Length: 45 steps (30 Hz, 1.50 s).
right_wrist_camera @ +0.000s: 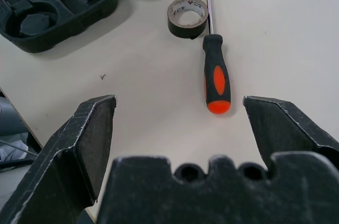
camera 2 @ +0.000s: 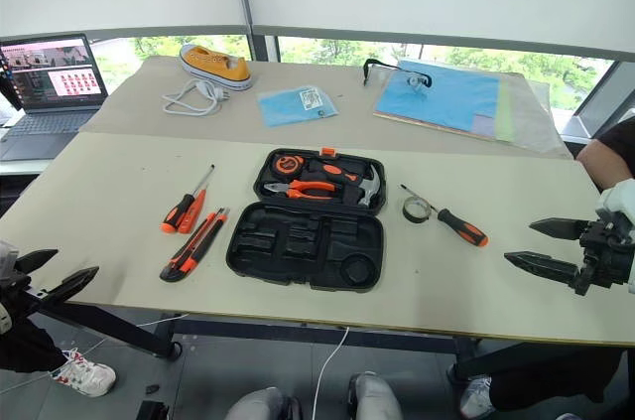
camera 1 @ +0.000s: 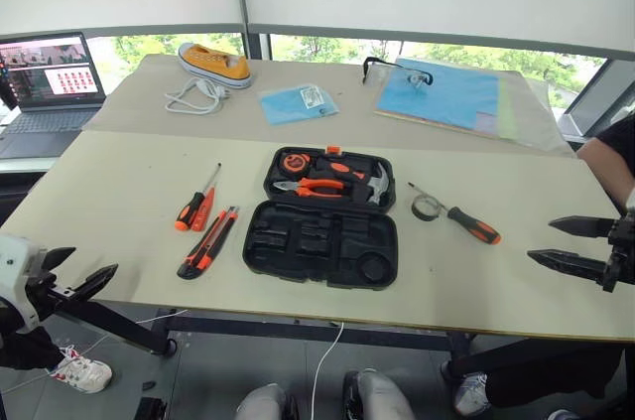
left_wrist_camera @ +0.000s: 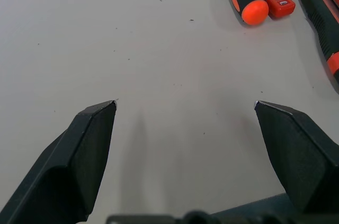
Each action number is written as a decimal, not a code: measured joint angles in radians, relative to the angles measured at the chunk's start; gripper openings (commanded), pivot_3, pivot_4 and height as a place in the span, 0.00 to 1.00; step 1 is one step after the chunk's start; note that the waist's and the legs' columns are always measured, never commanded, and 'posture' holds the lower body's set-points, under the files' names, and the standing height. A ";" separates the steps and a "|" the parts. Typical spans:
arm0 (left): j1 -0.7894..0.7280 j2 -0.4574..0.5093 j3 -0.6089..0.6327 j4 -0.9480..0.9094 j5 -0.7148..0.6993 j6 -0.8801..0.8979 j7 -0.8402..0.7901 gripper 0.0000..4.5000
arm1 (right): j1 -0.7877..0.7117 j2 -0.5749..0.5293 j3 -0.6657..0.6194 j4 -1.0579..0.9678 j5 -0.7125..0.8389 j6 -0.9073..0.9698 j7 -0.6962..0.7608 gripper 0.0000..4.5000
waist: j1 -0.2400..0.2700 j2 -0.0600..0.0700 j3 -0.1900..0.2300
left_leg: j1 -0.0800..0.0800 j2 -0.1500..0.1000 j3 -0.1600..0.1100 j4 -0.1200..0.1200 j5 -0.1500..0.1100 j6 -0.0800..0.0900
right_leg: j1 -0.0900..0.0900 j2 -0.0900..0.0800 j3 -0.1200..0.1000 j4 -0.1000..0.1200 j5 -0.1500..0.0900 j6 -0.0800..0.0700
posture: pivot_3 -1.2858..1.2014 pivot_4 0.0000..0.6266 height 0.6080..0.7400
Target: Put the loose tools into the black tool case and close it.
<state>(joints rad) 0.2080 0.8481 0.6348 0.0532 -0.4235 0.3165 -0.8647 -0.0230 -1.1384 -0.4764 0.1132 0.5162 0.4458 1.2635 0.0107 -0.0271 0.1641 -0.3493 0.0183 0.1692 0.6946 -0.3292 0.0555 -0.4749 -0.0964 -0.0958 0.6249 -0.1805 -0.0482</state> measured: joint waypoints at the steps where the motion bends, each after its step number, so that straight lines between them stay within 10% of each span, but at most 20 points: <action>1: 0.000 0.000 0.000 0.000 0.000 0.000 0.000 0.99 | 0.000 0.000 0.000 0.000 0.000 0.000 0.000 0.99 | 0.000 0.000 0.000 | 0.000 0.000 0.000 0.000 0.000 0.000 | 0.000 0.000 0.000 0.000 0.000 0.000 | 0.52 0.24 0.84; 13: -0.378 0.003 -0.263 -0.062 -0.011 0.426 0.171 0.99 | -0.045 0.046 0.036 -0.367 0.129 0.131 -0.067 0.99 | 0.002 0.000 0.000 | -0.001 0.000 -0.001 0.001 0.002 -0.003 | 0.002 0.001 -0.001 0.003 0.002 0.000 | 0.52 0.24 0.84; 33: -0.745 -0.051 -0.562 0.348 0.183 0.315 0.146 0.99 | -0.034 0.072 0.047 -0.605 0.236 0.214 -0.159 0.99 | 0.005 -0.001 0.001 | -0.002 -0.001 -0.001 0.009 0.006 0.003 | 0.002 0.002 -0.003 0.004 0.002 -0.001 | 0.52 0.24 0.84; 45: -0.898 -0.095 -0.623 0.571 0.267 0.200 0.106 0.21 | -0.120 0.086 0.095 -0.655 0.291 0.237 -0.218 1.00 | 0.001 -0.002 0.001 | -0.002 0.000 -0.002 0.011 0.007 0.005 | 0.003 0.002 -0.003 0.006 0.002 -0.001 | 0.52 0.24 0.84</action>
<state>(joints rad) -0.6900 0.7533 0.0115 0.6245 -0.1565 0.5163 -0.7583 -0.1430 -1.0521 -0.3810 -0.5423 0.8077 0.6828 1.0453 0.0115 -0.0290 0.1654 -0.3514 0.0182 0.1677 0.7055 -0.3218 0.0604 -0.4723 -0.0943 -0.0984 0.6311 -0.1784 -0.0492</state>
